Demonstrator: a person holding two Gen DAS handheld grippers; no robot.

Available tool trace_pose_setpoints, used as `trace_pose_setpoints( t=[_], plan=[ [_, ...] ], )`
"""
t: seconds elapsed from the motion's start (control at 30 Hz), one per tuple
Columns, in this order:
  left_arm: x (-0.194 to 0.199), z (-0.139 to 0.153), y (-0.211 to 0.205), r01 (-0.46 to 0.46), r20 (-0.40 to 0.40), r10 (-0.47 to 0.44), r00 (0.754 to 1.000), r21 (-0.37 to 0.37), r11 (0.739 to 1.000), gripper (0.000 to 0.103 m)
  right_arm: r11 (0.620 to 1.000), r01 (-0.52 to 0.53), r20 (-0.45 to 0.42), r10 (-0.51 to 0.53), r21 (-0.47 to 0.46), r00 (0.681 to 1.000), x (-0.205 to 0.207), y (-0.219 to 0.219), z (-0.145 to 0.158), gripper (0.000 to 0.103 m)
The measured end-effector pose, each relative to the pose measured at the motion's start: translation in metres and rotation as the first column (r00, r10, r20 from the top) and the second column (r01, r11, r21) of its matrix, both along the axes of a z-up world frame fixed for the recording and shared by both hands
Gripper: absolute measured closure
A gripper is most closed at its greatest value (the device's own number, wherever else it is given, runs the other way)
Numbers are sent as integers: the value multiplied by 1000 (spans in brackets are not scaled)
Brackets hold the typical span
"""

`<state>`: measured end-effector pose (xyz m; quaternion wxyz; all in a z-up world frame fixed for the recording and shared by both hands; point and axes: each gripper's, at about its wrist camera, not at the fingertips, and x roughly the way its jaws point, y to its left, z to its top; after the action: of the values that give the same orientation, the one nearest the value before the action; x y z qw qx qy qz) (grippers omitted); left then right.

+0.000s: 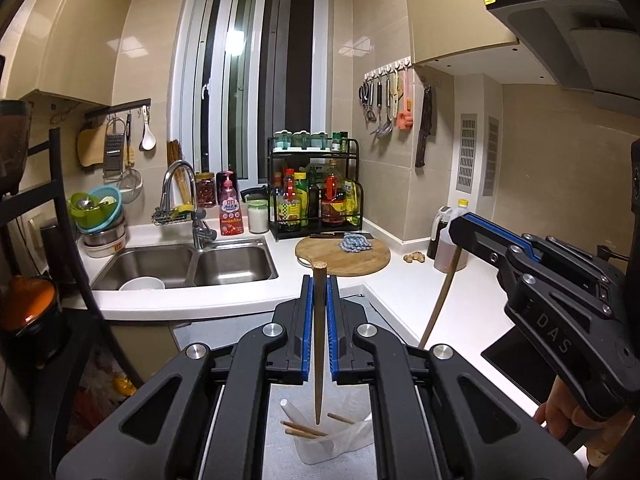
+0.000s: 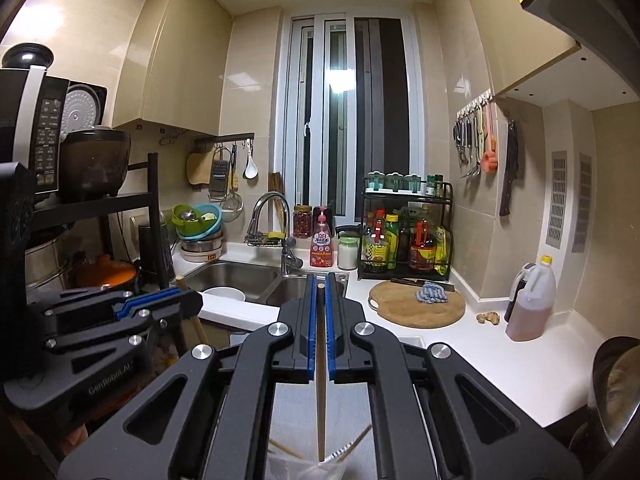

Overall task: Organize utensils
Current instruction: 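Lift both held chopsticks and carry them over the clear container, then open both tools to drop the chopsticks into the container, then withdraw both open tools back over the last two chopsticks on the cloth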

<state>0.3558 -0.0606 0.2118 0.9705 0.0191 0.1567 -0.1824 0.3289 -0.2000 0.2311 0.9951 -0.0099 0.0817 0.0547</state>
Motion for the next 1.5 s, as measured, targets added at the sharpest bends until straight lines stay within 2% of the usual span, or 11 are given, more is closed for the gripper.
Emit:
trace_pose_setpoints(
  t=[0.37, 0.43, 0.47, 0.5, 0.53, 0.57, 0.6, 0.7, 0.9, 1.07, 1.5],
  plan=[
    [35, -54, -8, -13, -87, 17, 996, 43, 999, 95, 1000, 12, -86, -12, 9, 996, 38, 0, -57, 99],
    [37, -59, -6, -48, -99, 54, 994, 62, 997, 56, 1000, 20, -112, -17, 20, 994, 39, -3, -65, 97],
    [36, -59, -4, -78, -97, 84, 992, 66, 995, 13, 999, 25, -119, -21, 28, 993, 39, -6, -68, 92],
    [33, -58, 0, -123, -76, 128, 989, 63, 990, 9, 999, 30, -126, -26, 33, 992, 39, -8, -70, 86],
    [28, -56, 5, -160, -44, 162, 986, 47, 986, 8, 999, 37, -128, -32, 38, 991, 37, -10, -71, 80],
    [27, -55, 8, -162, -44, 165, 985, 47, 986, 8, 998, 51, -124, -45, 45, 991, 34, -13, -71, 64],
    [25, -55, 10, -162, -54, 165, 985, 53, 985, 8, 996, 66, -118, -59, 55, 991, 30, -16, -70, 56],
    [17, -55, 12, -182, -56, 187, 981, 82, 980, 8, 995, 75, -106, -68, 68, 992, 18, -20, -68, 53],
    [-16, -55, 20, -187, -65, 195, 979, 105, 977, 8, 994, 94, -72, -89, 62, 993, -31, -21, -64, 33],
    [-64, -62, 34, -212, -63, 219, 974, 104, 972, 8, 994, 88, -84, -82, 70, 993, -89, -18, -75, 31],
    [-211, -118, 66, -267, -86, 276, 957, 98, 959, 8, 983, 115, -227, -81, 141, 971, -224, 6, -153, 30]
  ],
)
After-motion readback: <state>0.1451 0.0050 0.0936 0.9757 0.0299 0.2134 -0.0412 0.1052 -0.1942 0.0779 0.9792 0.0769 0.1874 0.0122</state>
